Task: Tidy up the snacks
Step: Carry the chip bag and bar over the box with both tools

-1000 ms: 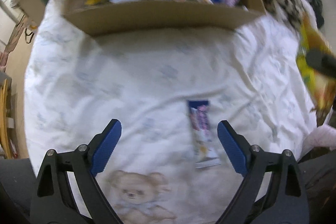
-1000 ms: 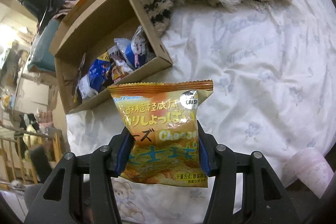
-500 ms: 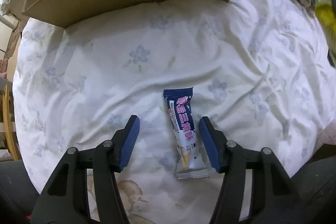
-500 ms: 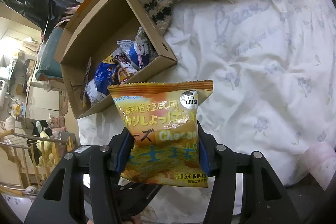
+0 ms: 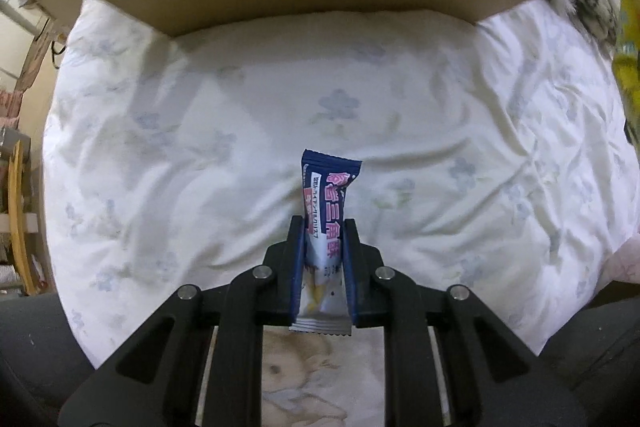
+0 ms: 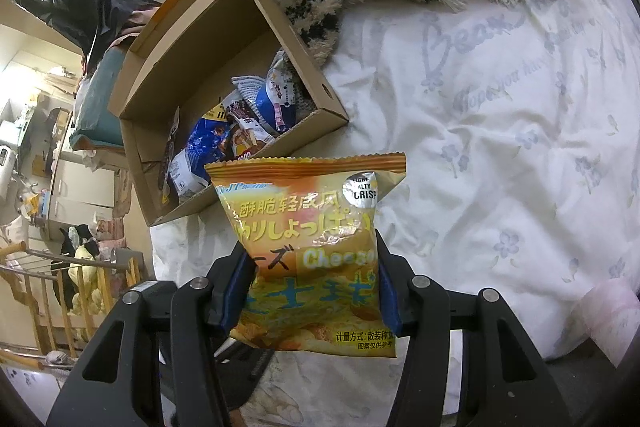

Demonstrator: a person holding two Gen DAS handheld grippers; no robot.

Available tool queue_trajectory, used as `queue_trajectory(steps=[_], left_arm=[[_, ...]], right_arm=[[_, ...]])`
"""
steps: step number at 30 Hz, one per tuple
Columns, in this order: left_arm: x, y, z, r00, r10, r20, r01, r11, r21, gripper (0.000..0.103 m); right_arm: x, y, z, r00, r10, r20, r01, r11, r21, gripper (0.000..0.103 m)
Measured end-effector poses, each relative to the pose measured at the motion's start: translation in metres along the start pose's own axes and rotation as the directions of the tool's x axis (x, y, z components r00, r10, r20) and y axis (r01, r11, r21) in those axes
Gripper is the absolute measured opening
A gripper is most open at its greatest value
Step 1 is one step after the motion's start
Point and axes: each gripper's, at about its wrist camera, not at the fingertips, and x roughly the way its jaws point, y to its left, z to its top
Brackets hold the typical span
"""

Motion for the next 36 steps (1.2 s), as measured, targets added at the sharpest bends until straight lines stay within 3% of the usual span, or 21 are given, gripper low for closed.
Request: queue_trajectory(steps=[11,20,27,36], left_arm=[[-0.039,0.052,-0.007,0.996,0.027,0.086,-0.023,0.999,-0.041,0.014],[-0.077,0.079,0.005,0.988,0.002,0.155,0.007,0.998,-0.061,0.014],[-0.104,0.093,0.031,0.958,0.072,0.278,-0.068,0.997,-0.022,0.014],[-0.128,0.118,0.070,0.928,0.059,0.367,-0.039,0.997,-0.060,0.014]], right_arm=[[0.003,0.006,-0.001,1.000,-0.016,0.000,0.016,1.000,-0.024,0.056],[0.008,0.022,-0.006,1.000,0.001,-0.013,-0.002,0.999,-0.051,0.056],[0.001,0.038,-0.004,0.999,0.022,0.044,-0.017,0.994,-0.110,0.056],[-0.023,0.044,0.026,0.984,0.025,0.178,0.001,0.990,-0.141,0.056]])
